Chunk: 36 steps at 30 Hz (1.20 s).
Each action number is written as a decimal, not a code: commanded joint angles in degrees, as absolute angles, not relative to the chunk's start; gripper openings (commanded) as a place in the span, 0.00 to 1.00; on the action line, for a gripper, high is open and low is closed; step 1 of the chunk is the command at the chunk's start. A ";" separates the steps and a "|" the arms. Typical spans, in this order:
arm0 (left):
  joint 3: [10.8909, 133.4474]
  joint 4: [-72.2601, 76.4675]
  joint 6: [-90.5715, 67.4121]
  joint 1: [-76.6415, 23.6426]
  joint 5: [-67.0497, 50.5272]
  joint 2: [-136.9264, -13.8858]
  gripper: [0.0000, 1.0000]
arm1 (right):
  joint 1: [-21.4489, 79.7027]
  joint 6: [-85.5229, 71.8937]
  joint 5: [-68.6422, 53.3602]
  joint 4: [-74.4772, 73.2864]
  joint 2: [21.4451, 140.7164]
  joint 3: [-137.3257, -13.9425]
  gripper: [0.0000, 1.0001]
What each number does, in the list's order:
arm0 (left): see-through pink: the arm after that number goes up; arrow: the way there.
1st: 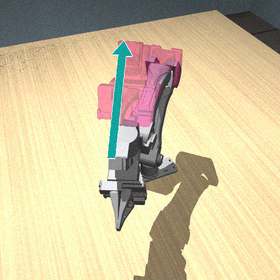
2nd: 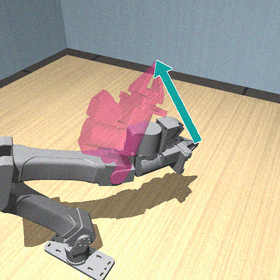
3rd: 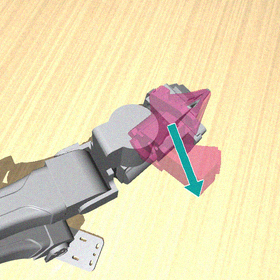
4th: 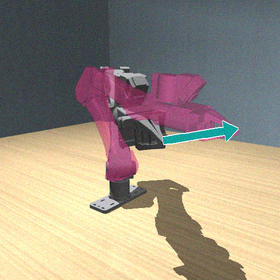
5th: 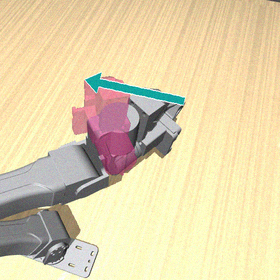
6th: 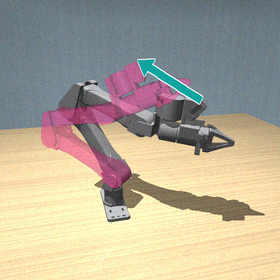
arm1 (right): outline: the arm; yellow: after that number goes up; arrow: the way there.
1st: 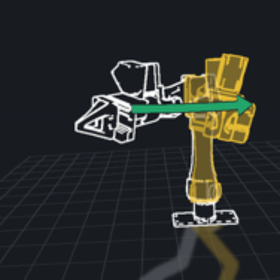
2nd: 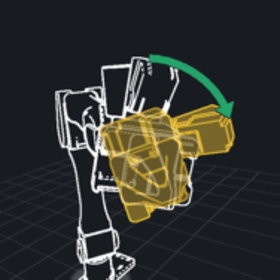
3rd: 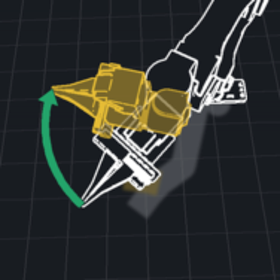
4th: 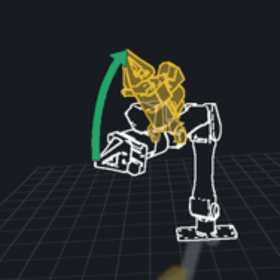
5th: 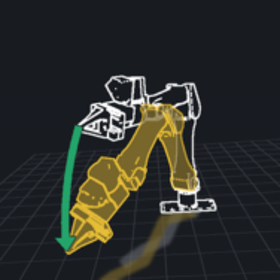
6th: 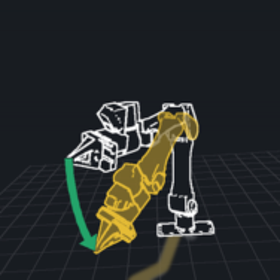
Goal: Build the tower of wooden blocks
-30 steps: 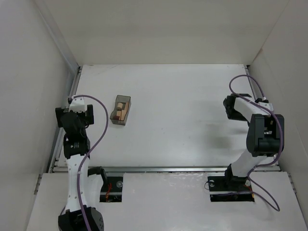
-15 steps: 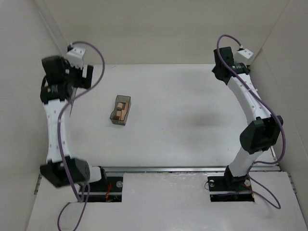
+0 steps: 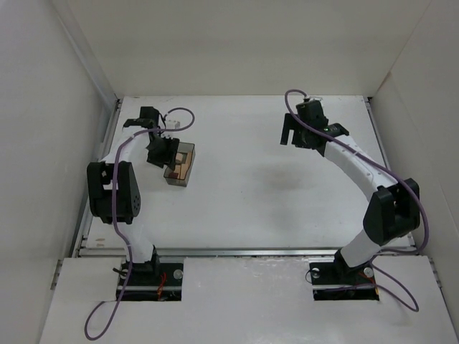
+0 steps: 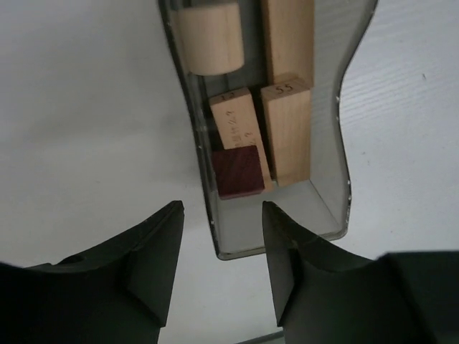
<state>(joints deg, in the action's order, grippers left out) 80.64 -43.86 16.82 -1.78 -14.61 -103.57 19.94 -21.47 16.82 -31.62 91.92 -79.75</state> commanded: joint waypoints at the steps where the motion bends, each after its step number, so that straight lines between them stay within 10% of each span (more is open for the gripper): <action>1: 79.98 -40.17 13.72 -1.40 -12.74 -100.10 0.44 | 22.23 -21.26 15.47 -27.60 89.74 -77.52 1.00; 16: 76.46 -37.44 13.62 -1.41 -8.97 -103.97 0.00 | 23.91 -22.41 20.92 -28.74 90.26 -77.52 1.00; 36: 78.40 -27.60 17.32 -32.77 41.40 -111.01 0.00 | 23.91 -25.14 30.14 -32.52 85.52 -74.00 1.00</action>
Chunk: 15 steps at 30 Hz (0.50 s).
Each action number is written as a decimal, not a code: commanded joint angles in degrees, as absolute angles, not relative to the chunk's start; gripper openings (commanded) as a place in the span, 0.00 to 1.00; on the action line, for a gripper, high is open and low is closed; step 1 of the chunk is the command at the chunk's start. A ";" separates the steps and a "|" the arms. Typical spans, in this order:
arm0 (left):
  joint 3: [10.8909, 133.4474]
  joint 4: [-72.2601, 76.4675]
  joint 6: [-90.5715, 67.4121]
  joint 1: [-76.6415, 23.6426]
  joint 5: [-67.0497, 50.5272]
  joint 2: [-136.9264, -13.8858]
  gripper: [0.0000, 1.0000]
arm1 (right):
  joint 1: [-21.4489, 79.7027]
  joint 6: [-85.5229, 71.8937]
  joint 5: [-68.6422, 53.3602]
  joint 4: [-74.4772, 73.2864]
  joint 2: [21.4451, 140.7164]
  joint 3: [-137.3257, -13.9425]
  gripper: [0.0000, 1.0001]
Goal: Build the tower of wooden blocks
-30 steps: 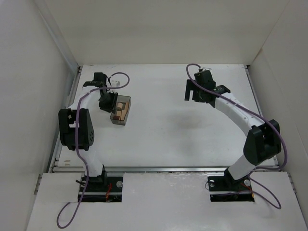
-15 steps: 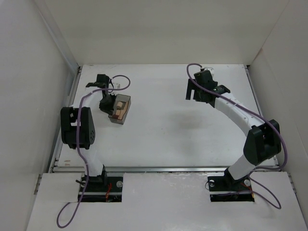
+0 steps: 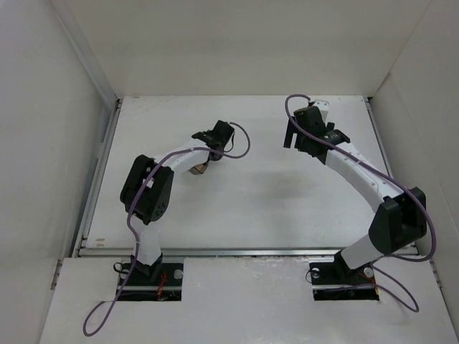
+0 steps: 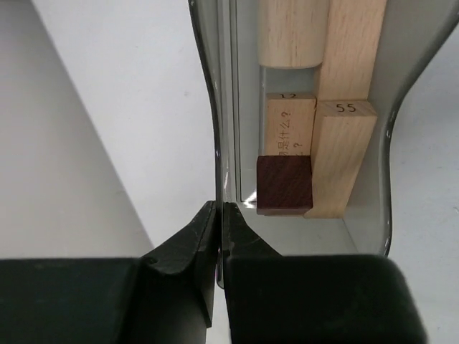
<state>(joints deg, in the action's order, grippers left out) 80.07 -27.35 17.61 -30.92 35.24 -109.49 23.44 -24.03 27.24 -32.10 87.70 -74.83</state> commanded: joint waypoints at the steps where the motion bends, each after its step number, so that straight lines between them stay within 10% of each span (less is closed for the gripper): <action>1: 78.40 -28.12 17.31 -33.74 41.40 -111.53 0.00 | 23.91 -25.14 30.15 -33.04 85.52 -74.00 1.00; 3: 77.87 -28.12 16.70 -36.02 40.00 -111.53 0.06 | 23.91 -25.14 30.15 -33.05 84.90 -73.48 1.00; 4: 77.26 -28.12 16.70 -36.73 39.47 -110.75 0.26 | 23.91 -25.14 30.15 -33.05 84.38 -72.95 1.00; 15: 81.30 -38.14 15.56 -39.37 20.93 -103.81 0.28 | 23.91 -25.66 31.20 -33.05 84.90 -72.33 1.00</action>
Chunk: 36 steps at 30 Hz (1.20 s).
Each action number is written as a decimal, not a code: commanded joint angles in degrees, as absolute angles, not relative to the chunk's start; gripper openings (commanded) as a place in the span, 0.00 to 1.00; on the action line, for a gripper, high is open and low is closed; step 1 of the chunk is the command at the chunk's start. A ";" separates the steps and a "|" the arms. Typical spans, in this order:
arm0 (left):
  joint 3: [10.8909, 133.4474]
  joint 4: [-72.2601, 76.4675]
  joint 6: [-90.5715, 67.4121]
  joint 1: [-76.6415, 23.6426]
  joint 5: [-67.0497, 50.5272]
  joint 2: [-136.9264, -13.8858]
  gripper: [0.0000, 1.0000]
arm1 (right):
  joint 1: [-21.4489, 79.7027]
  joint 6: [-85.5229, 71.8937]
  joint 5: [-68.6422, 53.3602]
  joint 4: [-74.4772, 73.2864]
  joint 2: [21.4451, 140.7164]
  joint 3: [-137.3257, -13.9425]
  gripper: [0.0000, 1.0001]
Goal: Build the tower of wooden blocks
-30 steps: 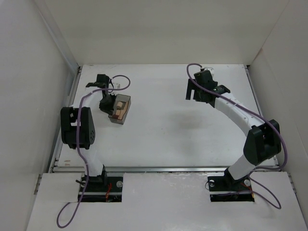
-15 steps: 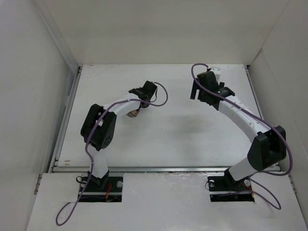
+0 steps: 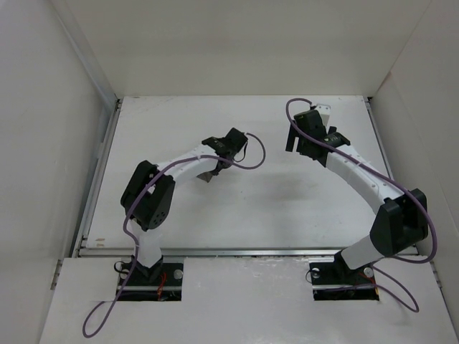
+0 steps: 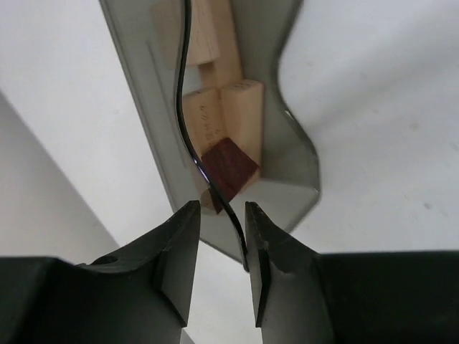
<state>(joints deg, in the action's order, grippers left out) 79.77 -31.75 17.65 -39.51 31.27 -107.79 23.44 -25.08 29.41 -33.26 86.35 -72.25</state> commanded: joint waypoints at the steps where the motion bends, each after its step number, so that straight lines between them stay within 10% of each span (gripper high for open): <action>1: 82.08 -38.14 15.56 -39.37 20.22 -102.49 0.30 | 23.91 -25.66 31.20 -33.05 84.90 -72.33 1.00; 8: 88.41 -38.06 13.71 -34.55 12.41 -100.11 0.79 | 23.91 -25.66 29.98 -33.05 85.95 -72.86 1.00; 13: 92.01 -37.27 13.18 -26.20 -0.40 -105.02 0.81 | 23.91 -25.66 29.44 -33.05 86.48 -72.86 1.00; 26: 95.89 -41.66 15.03 -22.42 -15.38 -113.81 0.67 | 24.43 -25.66 29.98 -33.57 85.95 -71.19 1.00; 36: 97.82 -41.66 14.50 -21.18 -14.68 -117.25 0.19 | 26.98 -24.61 2.74 -29.79 94.66 -66.91 0.95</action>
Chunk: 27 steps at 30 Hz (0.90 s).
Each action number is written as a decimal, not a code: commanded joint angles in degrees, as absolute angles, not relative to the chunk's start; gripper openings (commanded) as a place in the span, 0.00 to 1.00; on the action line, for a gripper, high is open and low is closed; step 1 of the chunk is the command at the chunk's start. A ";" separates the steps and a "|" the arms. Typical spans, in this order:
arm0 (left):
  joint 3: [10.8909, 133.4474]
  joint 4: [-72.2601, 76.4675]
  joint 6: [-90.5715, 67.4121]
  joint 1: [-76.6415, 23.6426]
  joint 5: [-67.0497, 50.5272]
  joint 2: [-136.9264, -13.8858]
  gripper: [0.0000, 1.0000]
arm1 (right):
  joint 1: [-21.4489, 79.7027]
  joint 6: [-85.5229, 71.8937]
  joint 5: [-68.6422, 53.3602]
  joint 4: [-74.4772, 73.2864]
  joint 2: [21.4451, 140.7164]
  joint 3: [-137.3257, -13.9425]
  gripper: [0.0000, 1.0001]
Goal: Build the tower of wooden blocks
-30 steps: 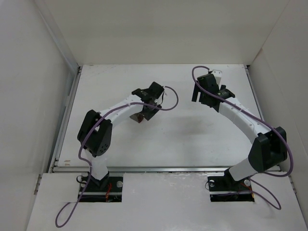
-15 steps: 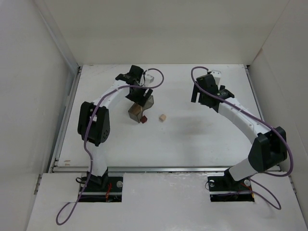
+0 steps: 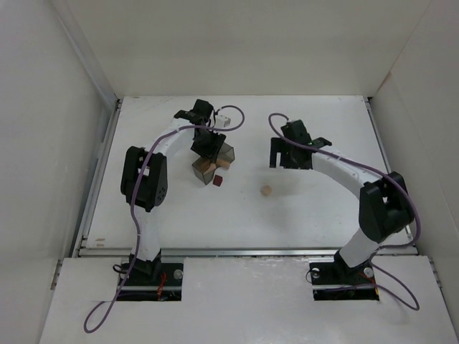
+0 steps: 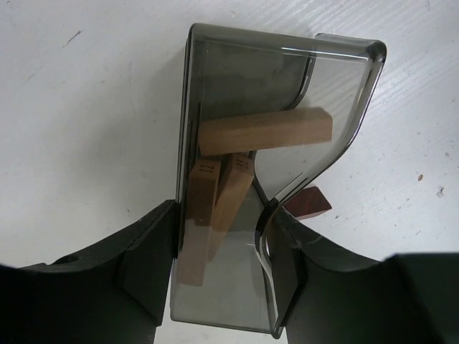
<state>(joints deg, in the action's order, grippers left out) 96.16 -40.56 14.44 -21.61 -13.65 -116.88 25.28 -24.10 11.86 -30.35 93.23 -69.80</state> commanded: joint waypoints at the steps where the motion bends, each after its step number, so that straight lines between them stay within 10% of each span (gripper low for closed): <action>1: 97.82 -41.66 13.98 -21.18 -14.68 -117.25 0.14 | 26.98 -25.13 0.90 -29.79 95.35 -65.93 0.92; 7: 97.29 -41.13 13.37 -21.18 -13.81 -117.25 0.00 | 28.21 -26.54 0.09 -29.62 97.29 -62.41 0.88; 27: 98.44 -41.75 12.56 -21.18 -13.62 -115.14 0.00 | 31.99 -56.86 19.68 -53.08 82.27 -55.72 1.00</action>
